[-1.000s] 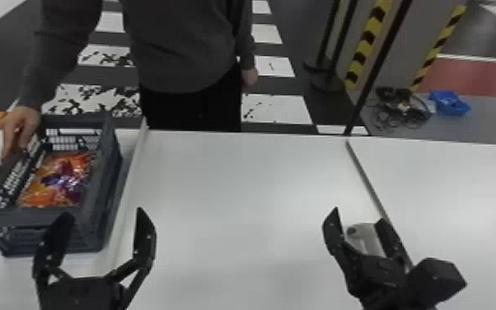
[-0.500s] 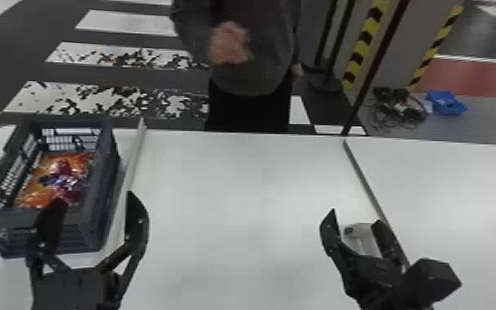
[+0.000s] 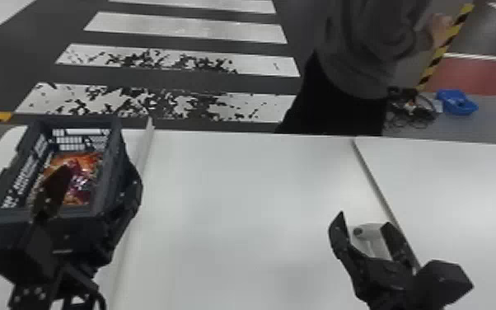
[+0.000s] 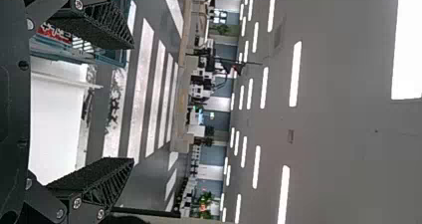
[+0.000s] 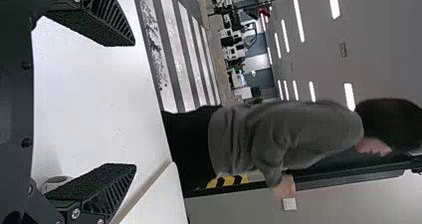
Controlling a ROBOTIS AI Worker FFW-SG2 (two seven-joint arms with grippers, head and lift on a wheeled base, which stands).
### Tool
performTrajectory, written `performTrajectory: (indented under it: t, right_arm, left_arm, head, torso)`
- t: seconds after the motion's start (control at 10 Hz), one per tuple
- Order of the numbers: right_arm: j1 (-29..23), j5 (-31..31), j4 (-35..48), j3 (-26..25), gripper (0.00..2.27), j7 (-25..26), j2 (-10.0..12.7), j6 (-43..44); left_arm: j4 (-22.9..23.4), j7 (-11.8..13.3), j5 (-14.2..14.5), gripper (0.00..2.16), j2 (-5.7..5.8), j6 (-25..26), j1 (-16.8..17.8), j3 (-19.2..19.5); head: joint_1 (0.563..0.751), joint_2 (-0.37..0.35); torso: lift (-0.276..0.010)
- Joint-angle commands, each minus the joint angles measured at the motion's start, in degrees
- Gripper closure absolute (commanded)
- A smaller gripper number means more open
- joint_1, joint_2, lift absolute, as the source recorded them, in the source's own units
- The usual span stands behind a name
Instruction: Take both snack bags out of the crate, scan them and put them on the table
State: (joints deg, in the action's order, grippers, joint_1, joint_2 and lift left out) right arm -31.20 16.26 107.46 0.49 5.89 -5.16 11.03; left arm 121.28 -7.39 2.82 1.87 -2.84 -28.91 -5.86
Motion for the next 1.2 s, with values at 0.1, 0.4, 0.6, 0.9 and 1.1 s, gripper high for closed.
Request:
performTrajectory:
  t: [0.1, 0.4, 0.6, 0.9, 1.1]
  right_arm:
    - [0.1, -0.3, -0.3, 0.1, 0.12, 0.0, -0.1, -0.6]
    - [0.2, -1.0, -0.5, 0.6, 0.12, 0.0, -0.1, -1.3]
    - [0.1, -1.4, -0.6, 0.7, 0.12, 0.0, -0.1, -1.5]
    - [-0.1, -1.1, -0.6, 0.7, 0.12, -0.1, -0.4, -1.8]
    - [-0.1, -1.3, -0.6, 0.7, 0.12, -0.1, -0.5, -2.2]
  left_arm:
    - [3.8, 0.6, 5.6, 0.19, 0.15, 12.5, 4.4, 6.7]
    - [4.7, 1.5, 11.7, 0.20, 0.24, 26.9, 10.3, 13.2]
    - [5.0, 1.5, 13.2, 0.20, 0.41, 40.8, 15.3, 15.5]
    - [4.8, 1.0, 14.5, 0.20, 1.55, 52.0, 21.2, 17.8]
    - [4.0, 1.0, 15.2, 0.20, 3.66, 62.9, 25.7, 19.3]
  head:
    - [0.695, -0.071]
    - [0.695, -0.006]
    - [0.695, 0.037]
    - [0.695, 0.050]
    - [0.695, 0.060]
  torso:
    - [-0.095]
    - [-0.095]
    - [-0.095]
    - [-0.095]
    - [-0.095]
